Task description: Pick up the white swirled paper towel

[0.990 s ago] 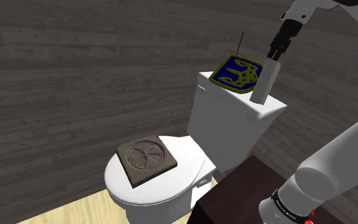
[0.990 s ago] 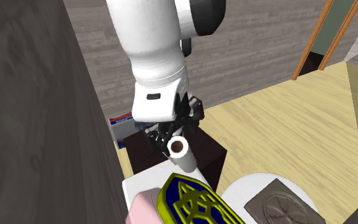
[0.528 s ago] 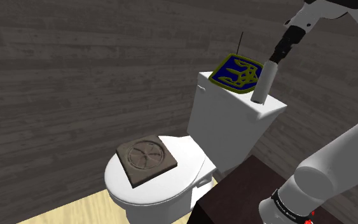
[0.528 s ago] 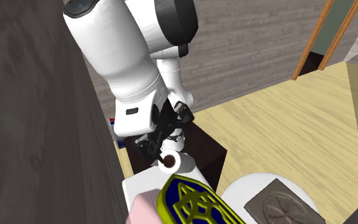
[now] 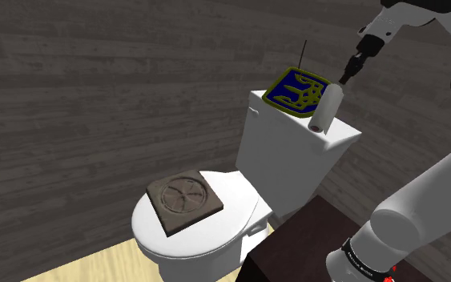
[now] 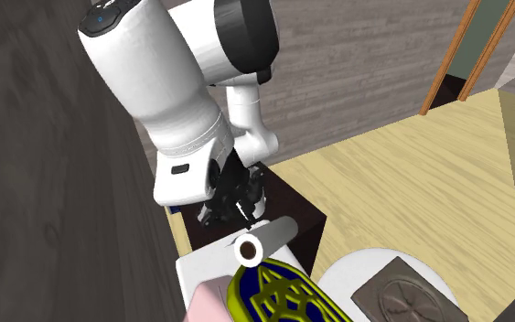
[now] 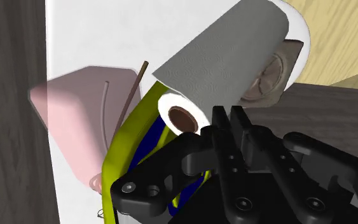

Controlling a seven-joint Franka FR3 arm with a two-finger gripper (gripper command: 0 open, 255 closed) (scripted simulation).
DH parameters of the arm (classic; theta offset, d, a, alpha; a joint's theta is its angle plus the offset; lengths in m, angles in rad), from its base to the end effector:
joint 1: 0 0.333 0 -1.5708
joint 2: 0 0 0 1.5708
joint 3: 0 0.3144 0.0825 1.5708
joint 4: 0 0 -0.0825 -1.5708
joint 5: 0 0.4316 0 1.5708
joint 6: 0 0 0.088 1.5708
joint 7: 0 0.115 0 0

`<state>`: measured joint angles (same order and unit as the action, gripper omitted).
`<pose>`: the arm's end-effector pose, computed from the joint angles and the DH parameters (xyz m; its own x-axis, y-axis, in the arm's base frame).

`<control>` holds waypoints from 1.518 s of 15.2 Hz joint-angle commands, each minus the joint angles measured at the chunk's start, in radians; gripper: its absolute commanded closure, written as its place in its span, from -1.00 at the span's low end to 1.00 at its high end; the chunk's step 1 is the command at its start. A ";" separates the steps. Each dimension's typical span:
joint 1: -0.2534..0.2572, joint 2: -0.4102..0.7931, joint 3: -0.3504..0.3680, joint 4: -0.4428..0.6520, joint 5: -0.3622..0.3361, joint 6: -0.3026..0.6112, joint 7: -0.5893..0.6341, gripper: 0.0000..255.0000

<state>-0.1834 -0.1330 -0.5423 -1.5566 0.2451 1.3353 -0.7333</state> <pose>0.4099 -0.3491 0.6734 0.9902 0.0394 0.1338 0.0774 -0.9533 -0.2920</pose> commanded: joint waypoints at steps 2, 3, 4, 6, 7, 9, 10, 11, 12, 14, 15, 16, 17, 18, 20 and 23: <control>-0.001 0.003 -0.003 0.002 0.001 -0.049 -0.004 1.00; -0.002 0.003 -0.004 0.001 0.001 -0.048 -0.006 1.00; -0.002 0.006 -0.004 0.004 0.002 -0.049 -0.007 1.00; -0.002 0.005 -0.004 0.003 0.002 -0.046 -0.006 -1.00; 0.000 -0.034 0.046 -0.051 -0.053 0.051 0.259 -1.00; -0.006 -0.028 0.055 -0.047 -0.062 0.050 0.188 -1.00; 0.003 -0.029 0.047 -0.047 -0.063 0.050 0.189 -1.00; 0.012 -0.188 0.128 -0.228 -0.190 0.216 0.427 -1.00; -0.015 -0.305 0.227 -0.378 -0.305 0.346 0.664 -1.00; -0.139 -0.432 0.464 -0.590 -0.496 0.513 1.131 -1.00; -0.205 -0.452 0.587 -0.652 -0.586 0.548 1.373 -1.00; -0.273 -0.443 0.714 -0.683 -0.672 0.549 1.619 -1.00; -0.340 -0.404 0.841 -0.682 -0.754 0.513 1.866 -1.00; -0.351 -0.394 0.863 -0.679 -0.770 0.501 1.912 -1.00; -0.348 -0.394 0.862 -0.705 -0.773 0.522 1.926 -1.00; -0.348 -0.394 0.864 -0.742 -0.779 0.553 1.948 -1.00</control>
<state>-0.5298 -0.5270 0.3185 -2.2862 -0.5298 1.8788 1.2010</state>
